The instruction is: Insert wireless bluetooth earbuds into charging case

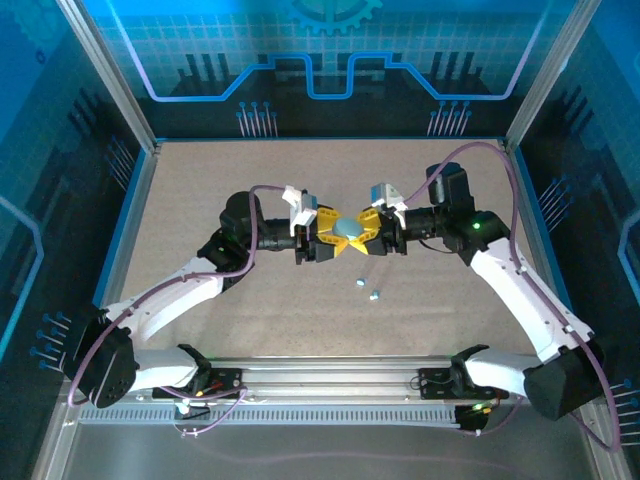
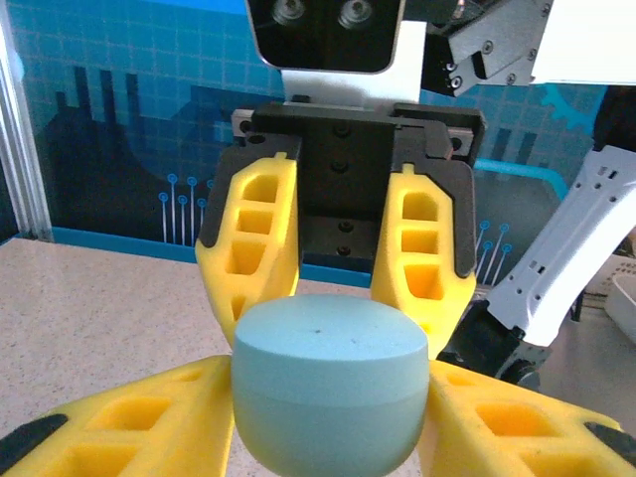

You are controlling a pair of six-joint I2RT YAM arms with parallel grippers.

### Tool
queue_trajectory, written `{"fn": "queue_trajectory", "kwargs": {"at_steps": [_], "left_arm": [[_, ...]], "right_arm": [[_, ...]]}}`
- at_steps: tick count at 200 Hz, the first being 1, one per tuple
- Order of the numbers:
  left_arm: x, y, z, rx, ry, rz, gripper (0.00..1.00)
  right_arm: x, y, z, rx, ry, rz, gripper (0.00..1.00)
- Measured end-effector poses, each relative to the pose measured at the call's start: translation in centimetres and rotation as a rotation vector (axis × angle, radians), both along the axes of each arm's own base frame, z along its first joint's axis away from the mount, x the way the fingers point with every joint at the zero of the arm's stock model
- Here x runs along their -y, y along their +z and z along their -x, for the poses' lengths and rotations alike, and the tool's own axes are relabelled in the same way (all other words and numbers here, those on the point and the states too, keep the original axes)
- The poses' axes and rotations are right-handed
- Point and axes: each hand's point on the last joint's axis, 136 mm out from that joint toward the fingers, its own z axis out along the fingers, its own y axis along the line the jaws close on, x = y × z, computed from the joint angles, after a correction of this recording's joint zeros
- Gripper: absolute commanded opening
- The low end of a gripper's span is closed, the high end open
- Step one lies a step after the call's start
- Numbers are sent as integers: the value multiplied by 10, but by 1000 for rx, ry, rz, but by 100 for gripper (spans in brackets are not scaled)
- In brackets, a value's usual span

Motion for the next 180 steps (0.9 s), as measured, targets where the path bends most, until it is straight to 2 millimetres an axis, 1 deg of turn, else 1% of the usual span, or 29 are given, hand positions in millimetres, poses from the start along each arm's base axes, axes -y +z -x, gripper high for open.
{"fn": "queue_trajectory", "kwargs": {"at_steps": [32,72,134,160,167,180], "left_arm": [[1,-4,2,-9,-19,-14,45],[2,-2,2,-24,-36,-26,44],[2,-4,2,-42,-54,-36,50],[3,-7,3,-55,-61,-44,52],[3,-9,3,-59,-61,-46,54],[3,-10,3,-66,-62,-50,55]], "right_arm": [[0,-4,2,-27,10,7,34],[1,-2,2,-30,5,10,34],[1,-3,2,-35,6,11,34],[0,-2,2,-33,8,9,35],[0,-2,2,-33,8,9,35],[0,-2,2,-33,9,8,35]]}}
